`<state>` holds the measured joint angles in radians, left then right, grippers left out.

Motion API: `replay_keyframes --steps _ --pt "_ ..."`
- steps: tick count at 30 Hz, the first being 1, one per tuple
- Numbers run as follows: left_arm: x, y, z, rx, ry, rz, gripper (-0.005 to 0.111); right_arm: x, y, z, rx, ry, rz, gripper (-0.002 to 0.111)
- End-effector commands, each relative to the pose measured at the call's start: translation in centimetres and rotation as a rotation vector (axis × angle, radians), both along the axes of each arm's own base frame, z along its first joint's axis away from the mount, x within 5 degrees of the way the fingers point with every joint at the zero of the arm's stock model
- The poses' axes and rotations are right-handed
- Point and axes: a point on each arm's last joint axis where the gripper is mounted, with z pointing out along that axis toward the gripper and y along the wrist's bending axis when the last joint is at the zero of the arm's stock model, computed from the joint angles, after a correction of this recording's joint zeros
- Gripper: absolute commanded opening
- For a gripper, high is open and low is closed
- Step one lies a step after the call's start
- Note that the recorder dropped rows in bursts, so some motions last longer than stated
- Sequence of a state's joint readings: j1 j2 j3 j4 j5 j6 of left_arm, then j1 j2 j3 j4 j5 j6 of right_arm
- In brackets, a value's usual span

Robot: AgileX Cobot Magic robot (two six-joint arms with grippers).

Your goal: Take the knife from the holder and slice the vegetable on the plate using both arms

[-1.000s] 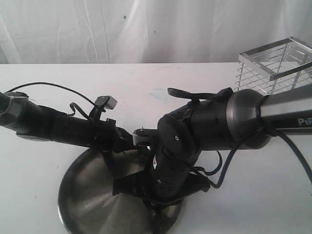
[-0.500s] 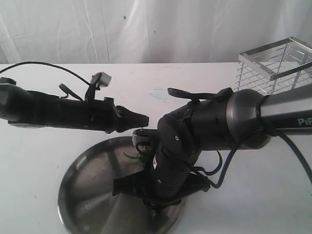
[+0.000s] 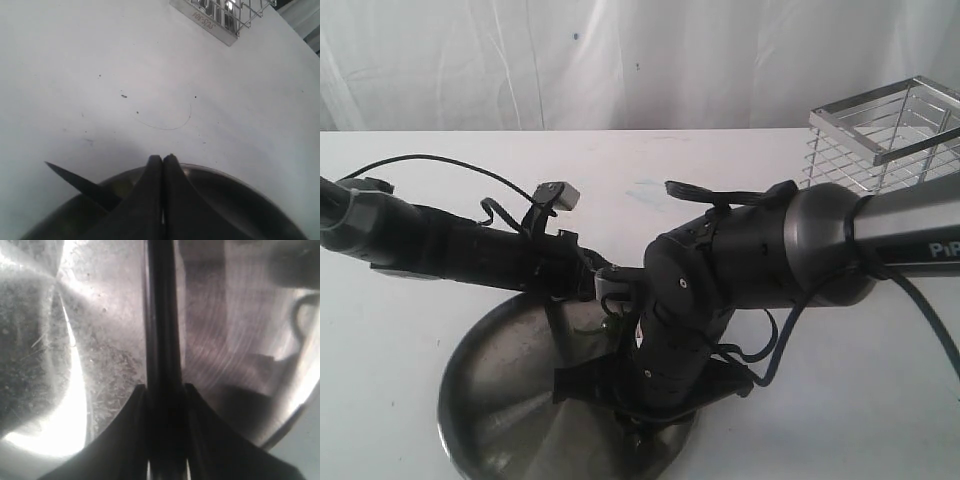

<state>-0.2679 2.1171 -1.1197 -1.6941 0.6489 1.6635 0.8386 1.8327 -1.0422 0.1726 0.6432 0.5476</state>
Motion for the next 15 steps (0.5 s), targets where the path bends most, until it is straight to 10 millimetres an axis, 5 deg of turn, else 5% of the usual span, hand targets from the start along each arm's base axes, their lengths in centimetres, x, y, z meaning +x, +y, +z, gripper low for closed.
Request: replay_keyframes --steps 1,9,15 --pt "-0.9 0.5 -3.4 0.171 0.069 -0.042 0.000 0.1 0.0 0.1 -0.002 -0.006 0.013 0.000" --pt "-1.6 1.2 -4.7 0.256 0.150 -0.016 0.000 0.0 -0.1 0.1 -0.007 0.000 0.014 0.000" --pt "-1.8 0.7 -0.4 0.173 0.055 -0.067 0.000 -0.3 -0.4 0.1 -0.036 0.036 0.020 0.000"
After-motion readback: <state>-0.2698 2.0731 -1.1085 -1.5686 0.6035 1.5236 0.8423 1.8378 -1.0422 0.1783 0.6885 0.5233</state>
